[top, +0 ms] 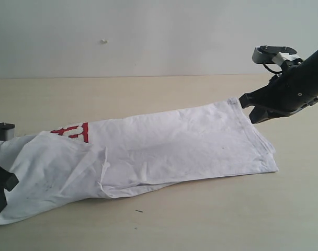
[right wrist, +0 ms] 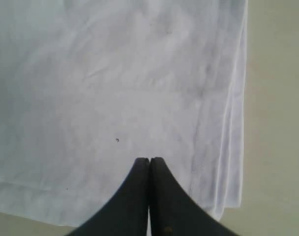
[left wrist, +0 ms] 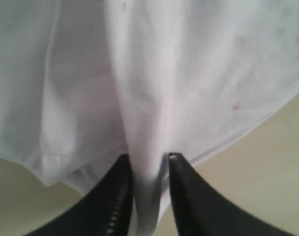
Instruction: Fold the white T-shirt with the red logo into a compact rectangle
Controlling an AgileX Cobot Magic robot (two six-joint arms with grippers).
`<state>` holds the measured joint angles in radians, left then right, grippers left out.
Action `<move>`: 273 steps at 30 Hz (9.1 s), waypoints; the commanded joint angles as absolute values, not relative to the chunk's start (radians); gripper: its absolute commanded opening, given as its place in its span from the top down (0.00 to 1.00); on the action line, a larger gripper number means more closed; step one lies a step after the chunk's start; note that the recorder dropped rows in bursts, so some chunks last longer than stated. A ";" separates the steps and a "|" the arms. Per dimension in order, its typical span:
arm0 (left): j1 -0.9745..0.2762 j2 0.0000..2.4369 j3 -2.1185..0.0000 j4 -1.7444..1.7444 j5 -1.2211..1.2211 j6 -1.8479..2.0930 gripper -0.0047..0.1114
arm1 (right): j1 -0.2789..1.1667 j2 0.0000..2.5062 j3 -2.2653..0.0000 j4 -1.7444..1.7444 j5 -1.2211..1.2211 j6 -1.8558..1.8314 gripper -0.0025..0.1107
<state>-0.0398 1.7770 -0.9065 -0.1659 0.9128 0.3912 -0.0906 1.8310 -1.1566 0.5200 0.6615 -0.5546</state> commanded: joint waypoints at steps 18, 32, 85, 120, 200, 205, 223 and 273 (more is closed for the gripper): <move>-0.089 1.713 -0.837 -0.180 0.754 0.429 0.96 | -0.093 1.828 -1.153 0.574 0.662 -0.575 0.98; -0.089 1.701 -0.929 0.161 0.707 0.052 0.96 | -0.093 1.837 -1.153 0.788 0.764 -0.840 0.98; -0.129 1.601 -1.000 -0.582 0.654 0.648 0.96 | 0.477 2.278 -1.492 1.249 0.835 -0.802 0.45; -0.129 1.601 -1.000 -0.587 0.671 0.677 0.96 | 0.519 2.272 -1.553 0.806 0.687 -0.841 0.98; -0.129 1.544 -0.974 -0.049 0.600 0.123 0.96 | 0.128 1.989 -1.039 -0.090 0.572 0.000 0.98; -0.129 1.513 -0.955 -0.069 0.577 0.123 0.96 | 0.128 1.931 -0.987 -0.017 0.589 -0.015 0.98; -0.129 1.497 -0.917 -0.113 0.581 0.123 0.96 | 0.104 1.716 -0.925 -0.016 0.379 0.039 0.93; 0.163 1.738 -0.976 -0.158 0.621 -0.007 0.45 | 0.035 1.772 -1.016 0.307 0.516 -0.246 0.75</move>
